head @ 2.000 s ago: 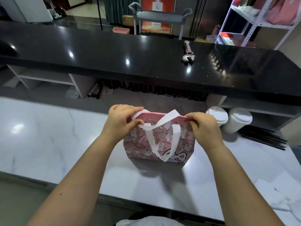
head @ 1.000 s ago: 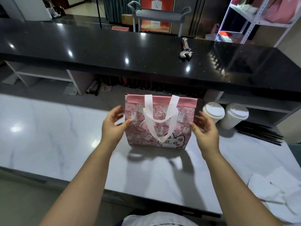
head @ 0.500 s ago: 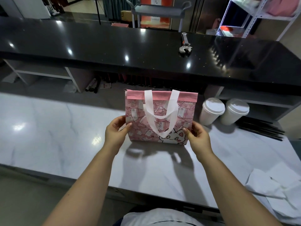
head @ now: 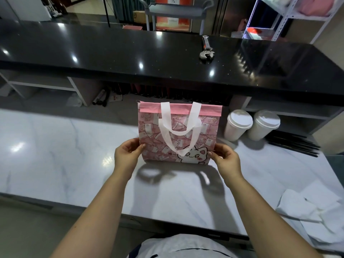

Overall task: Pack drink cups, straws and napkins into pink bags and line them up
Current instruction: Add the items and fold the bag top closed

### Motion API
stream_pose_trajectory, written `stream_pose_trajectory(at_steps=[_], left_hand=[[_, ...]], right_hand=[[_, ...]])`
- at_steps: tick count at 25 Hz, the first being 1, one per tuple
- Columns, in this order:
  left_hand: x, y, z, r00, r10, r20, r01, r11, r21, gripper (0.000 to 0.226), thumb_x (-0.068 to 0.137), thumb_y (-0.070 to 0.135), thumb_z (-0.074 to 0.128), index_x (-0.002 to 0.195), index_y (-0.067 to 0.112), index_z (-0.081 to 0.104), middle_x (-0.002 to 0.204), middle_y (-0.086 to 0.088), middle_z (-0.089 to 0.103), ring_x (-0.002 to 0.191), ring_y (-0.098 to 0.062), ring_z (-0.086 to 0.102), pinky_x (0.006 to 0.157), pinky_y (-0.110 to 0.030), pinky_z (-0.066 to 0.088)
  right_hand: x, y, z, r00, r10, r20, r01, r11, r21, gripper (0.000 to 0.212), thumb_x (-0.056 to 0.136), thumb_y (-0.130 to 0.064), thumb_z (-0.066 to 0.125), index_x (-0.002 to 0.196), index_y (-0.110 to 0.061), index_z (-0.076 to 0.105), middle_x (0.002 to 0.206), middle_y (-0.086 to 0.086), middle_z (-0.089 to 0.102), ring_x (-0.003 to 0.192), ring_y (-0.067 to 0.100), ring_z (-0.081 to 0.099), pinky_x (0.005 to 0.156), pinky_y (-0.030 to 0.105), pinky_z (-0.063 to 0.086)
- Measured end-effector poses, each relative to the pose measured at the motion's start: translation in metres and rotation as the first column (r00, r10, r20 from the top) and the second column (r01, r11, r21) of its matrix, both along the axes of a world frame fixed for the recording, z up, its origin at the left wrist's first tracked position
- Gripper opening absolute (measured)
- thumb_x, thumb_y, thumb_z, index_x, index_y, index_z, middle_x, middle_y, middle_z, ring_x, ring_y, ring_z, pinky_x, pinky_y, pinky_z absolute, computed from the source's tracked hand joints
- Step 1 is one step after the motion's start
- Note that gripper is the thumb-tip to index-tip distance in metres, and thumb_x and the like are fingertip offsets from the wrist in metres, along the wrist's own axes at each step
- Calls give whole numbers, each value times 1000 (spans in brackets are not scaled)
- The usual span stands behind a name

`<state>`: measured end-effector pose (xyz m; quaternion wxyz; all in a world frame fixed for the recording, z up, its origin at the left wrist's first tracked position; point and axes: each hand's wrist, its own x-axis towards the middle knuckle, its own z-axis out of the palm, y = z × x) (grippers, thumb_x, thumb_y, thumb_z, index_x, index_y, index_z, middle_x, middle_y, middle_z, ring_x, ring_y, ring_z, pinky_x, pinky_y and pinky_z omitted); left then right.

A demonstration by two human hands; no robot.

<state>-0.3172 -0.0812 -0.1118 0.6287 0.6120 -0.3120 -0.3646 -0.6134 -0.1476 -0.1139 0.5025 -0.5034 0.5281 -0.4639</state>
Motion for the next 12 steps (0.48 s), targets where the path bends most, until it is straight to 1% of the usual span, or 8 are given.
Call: stream_pose_trajectory(at_steps=[3, 5, 7, 8, 10, 11, 12], left_hand=[[2, 3, -4, 1000, 14, -11, -14, 999, 34, 21, 82, -3, 71, 85, 18, 72, 82, 5, 76, 80, -10, 71, 74, -21, 57], [3, 0, -2, 1000, -10, -1, 10, 999, 33, 21, 83, -4, 69, 86, 17, 71, 80, 6, 75, 78, -8, 71, 73, -19, 56], [6, 1, -3, 1000, -22, 1, 22, 999, 41, 22, 82, -2, 71, 87, 19, 71, 81, 5, 75, 79, -9, 71, 73, -19, 57], [8, 4, -6, 999, -28, 20, 27, 998, 63, 23, 80, -1, 73, 86, 21, 71, 80, 5, 75, 78, -9, 71, 72, -18, 57], [9, 14, -16, 996, -46, 81, 35, 990, 138, 23, 75, 1, 78, 83, 21, 71, 78, 4, 75, 77, -11, 71, 69, -17, 56], [8, 16, -20, 995, -42, 89, 27, 985, 171, 21, 74, 0, 79, 82, 18, 72, 78, 2, 75, 77, -14, 71, 68, -18, 56], [8, 16, -22, 996, -30, 81, 14, 982, 190, 18, 74, 0, 79, 81, 15, 72, 78, 0, 75, 78, -17, 72, 69, -20, 56]], right_hand=[[3, -1, -5, 999, -41, 31, 40, 998, 55, 28, 83, 8, 64, 82, -20, 69, 83, 0, 73, 81, 19, 67, 83, 35, 55], [6, -4, -2, 997, -59, 59, 53, 994, 94, 27, 85, 8, 62, 81, -17, 68, 80, 1, 72, 79, 21, 66, 82, 38, 55], [6, -5, -1, 998, -51, 35, 48, 994, 98, 24, 85, 7, 63, 80, -17, 67, 80, 3, 71, 79, 20, 65, 81, 36, 55], [5, -3, -2, 999, -42, -5, 42, 995, 89, 24, 83, 6, 66, 80, -18, 65, 80, 3, 70, 77, 18, 64, 79, 34, 54], [4, 3, -6, 995, -29, -93, 37, 995, 89, 26, 80, 6, 70, 78, -19, 62, 76, 1, 67, 71, 14, 62, 69, 25, 52], [5, 5, -8, 994, -36, -100, 46, 994, 99, 27, 79, 7, 70, 76, -19, 61, 74, 1, 67, 69, 15, 61, 66, 23, 51], [6, 5, -9, 995, -51, -88, 60, 992, 109, 27, 79, 8, 69, 75, -17, 61, 73, 1, 66, 69, 16, 59, 66, 24, 51]])
